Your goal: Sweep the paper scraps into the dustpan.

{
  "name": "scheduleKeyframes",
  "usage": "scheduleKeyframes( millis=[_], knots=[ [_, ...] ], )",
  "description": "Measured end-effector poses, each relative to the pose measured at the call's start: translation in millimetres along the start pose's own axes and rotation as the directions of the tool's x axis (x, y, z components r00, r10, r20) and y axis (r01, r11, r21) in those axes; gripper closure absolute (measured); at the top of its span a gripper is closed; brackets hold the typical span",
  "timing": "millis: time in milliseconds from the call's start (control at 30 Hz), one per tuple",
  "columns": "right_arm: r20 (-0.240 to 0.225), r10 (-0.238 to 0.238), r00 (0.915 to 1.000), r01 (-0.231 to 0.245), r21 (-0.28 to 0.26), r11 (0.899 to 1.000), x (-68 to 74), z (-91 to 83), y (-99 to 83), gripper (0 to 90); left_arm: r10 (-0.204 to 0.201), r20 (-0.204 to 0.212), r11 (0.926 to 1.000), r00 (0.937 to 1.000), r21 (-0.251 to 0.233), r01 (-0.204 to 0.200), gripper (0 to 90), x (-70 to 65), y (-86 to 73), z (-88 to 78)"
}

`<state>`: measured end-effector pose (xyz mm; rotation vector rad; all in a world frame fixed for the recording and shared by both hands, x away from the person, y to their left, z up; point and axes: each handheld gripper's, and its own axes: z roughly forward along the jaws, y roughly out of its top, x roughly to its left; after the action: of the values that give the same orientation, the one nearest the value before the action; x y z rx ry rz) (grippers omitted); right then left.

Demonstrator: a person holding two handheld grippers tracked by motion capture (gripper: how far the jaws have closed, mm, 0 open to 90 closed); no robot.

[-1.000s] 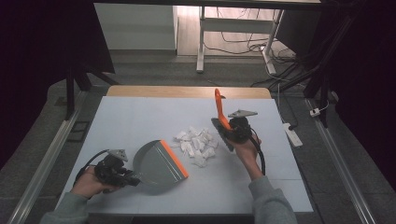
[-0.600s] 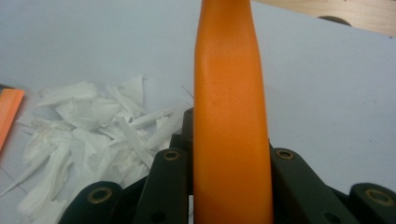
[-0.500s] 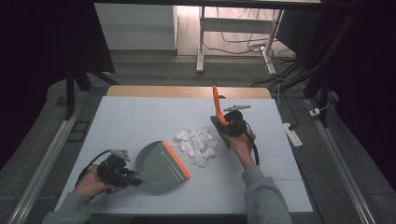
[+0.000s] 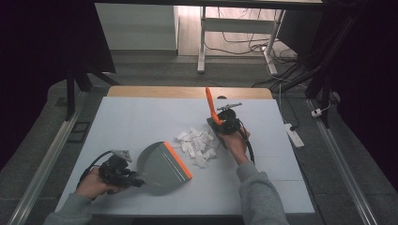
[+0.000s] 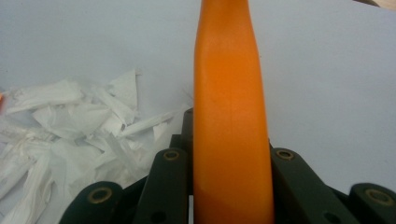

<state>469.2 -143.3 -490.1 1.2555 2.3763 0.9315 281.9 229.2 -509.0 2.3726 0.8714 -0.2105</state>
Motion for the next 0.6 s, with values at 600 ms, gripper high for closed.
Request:
scheduleKeyframes(
  millis=[600],
  knots=[
    [-0.033, -0.057, 0.9979, 0.058, 0.030, 0.998, 33.3, 24.4, 8.9, 76.7, -0.016, 0.008, 0.9998, 0.9998, -0.008, 0.016, 61.7, 2.6, 0.4, 2.3]
  ],
)
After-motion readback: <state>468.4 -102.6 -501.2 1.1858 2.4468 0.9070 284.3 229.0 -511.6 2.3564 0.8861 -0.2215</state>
